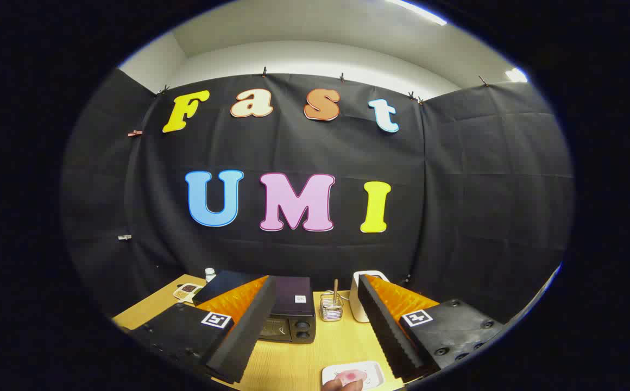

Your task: Open the toaster oven, put the food inside, and close the toaster oven door.

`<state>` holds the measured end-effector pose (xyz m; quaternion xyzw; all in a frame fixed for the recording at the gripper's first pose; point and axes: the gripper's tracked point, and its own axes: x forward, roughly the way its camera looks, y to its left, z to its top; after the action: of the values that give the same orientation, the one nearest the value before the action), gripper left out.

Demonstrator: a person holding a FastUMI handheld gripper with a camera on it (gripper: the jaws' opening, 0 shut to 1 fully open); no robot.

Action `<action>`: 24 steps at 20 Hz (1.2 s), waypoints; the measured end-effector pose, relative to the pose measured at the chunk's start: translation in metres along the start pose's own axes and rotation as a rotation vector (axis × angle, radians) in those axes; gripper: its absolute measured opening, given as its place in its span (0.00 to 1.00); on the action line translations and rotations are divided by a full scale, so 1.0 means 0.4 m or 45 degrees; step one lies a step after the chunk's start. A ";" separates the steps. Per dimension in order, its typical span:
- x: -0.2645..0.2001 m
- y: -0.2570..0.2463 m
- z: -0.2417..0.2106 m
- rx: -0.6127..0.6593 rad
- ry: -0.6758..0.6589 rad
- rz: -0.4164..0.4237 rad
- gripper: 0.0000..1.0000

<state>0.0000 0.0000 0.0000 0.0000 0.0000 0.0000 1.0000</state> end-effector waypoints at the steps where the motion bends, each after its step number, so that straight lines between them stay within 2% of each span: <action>1: -0.003 -0.001 0.003 -0.004 -0.002 -0.002 0.98; 16: 0.003 0.030 -0.026 -0.028 0.037 0.015 0.98; 20: 0.017 0.096 -0.049 -0.018 0.060 0.057 0.98; 24: 0.059 0.214 -0.096 -0.031 0.095 0.125 0.98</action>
<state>0.0238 0.0855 -0.0382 -0.0122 0.0371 0.0491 0.9980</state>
